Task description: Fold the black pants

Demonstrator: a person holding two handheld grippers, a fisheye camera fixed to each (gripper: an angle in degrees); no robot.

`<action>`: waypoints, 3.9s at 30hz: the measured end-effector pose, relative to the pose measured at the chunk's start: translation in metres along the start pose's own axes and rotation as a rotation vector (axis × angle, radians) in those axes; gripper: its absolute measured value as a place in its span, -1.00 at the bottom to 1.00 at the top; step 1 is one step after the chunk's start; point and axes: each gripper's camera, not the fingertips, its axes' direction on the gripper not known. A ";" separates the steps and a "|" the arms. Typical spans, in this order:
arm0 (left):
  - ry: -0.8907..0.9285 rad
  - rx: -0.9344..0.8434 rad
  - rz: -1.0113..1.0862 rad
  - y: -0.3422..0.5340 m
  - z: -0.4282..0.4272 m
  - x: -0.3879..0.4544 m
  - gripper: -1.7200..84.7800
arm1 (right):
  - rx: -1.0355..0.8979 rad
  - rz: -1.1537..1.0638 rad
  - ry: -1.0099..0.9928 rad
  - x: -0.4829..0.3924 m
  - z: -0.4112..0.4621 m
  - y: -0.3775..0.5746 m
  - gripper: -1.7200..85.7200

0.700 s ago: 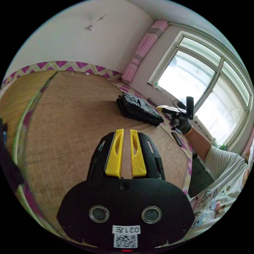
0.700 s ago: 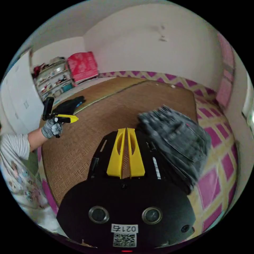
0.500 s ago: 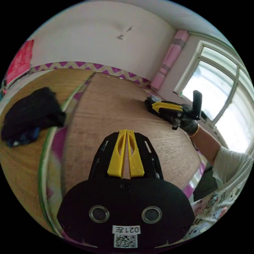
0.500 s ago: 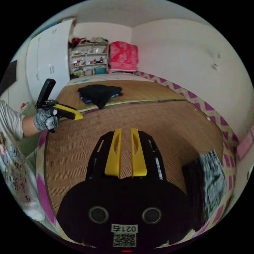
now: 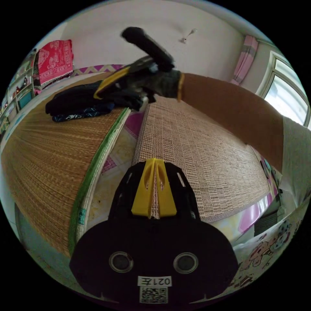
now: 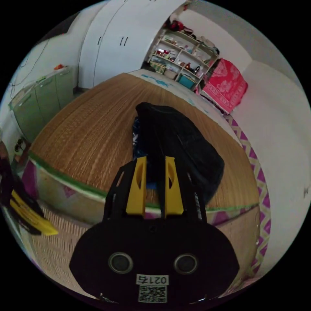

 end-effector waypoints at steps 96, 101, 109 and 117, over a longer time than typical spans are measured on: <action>0.317 -0.092 0.113 0.089 -0.081 0.039 -0.96 | 0.300 1.395 0.251 -0.156 -0.670 0.629 -0.94; 0.311 -0.104 0.177 0.040 -0.034 0.065 -0.74 | 0.386 1.750 0.364 -0.205 -0.738 0.829 -0.95; 0.785 -0.338 -0.250 -0.019 0.083 0.038 -0.68 | 0.420 2.121 0.247 -0.314 -0.716 1.054 -0.96; 0.803 -0.457 -0.212 -0.065 0.143 0.056 -0.96 | 0.421 2.059 0.222 -0.313 -0.744 1.101 -0.96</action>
